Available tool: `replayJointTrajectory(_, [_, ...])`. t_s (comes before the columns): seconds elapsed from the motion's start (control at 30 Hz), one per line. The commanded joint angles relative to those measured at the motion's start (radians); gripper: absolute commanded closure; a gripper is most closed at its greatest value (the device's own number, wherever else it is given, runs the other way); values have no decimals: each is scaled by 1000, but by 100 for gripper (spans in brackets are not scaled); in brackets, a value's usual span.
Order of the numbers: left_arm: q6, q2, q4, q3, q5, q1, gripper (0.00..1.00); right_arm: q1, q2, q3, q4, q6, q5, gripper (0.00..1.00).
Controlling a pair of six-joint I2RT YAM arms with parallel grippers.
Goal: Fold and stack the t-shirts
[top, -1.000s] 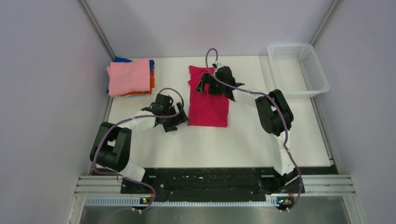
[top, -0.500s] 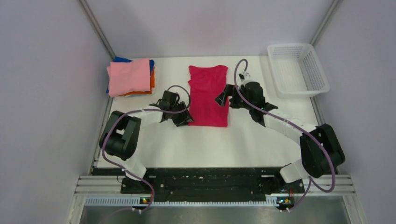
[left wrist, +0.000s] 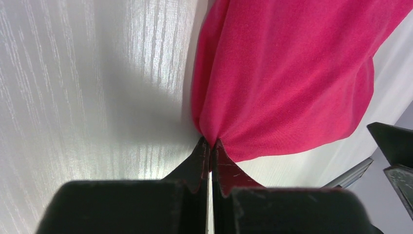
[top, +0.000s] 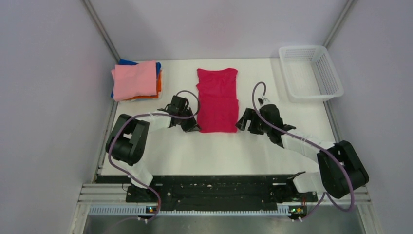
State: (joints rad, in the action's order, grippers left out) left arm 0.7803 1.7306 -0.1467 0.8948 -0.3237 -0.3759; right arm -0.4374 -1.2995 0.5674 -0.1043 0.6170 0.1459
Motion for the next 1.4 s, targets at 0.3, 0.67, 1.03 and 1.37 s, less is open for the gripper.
replayJointTrajectory(0.3, [-1,-3,-1,-40,44,-10,100,-1,-234,10,-208,65,191,55])
replayJointTrajectory(0.67, [-9,-34,-31,-49,72,-11,100,-5,-293,-27,-291,100,265,100])
replayJointTrajectory(1.03, [-39,-435,-232,-161,117,-69,100,-105,62,-41,-56,36,298,100])
replayJointTrajectory(1.37, [-44,-884,-443,-128,171,-90,100,-142,351,-26,-163,137,526,100])
